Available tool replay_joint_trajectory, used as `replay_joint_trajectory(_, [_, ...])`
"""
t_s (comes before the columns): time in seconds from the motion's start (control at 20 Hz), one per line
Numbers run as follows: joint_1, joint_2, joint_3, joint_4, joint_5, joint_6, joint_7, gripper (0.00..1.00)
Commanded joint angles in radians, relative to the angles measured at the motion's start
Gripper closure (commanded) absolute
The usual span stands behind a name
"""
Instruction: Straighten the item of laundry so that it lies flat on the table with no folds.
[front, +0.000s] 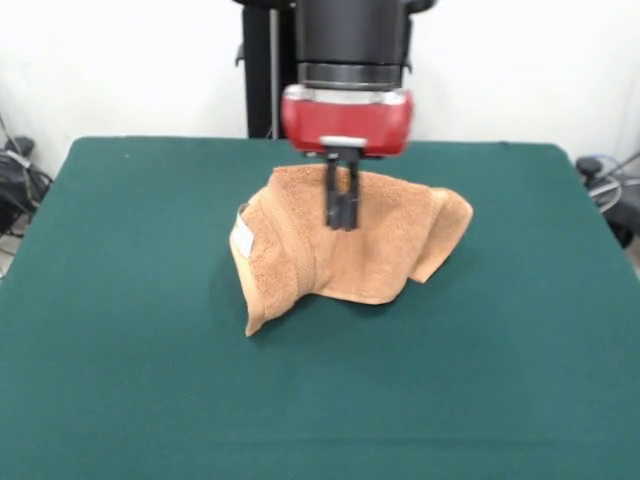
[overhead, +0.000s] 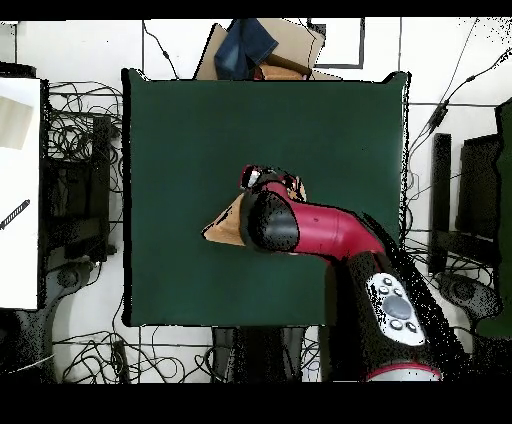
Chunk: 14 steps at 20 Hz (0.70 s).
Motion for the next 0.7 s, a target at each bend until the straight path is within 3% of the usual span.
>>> replay_joint_trajectory(0.05, [0.038, -0.048, 0.0, 0.051, 0.038, 0.002, 0.179, 1.0])
replay_joint_trajectory(0.7, [-0.001, -0.07, 0.042, 0.089, 0.067, 0.071, 0.151, 1.0])
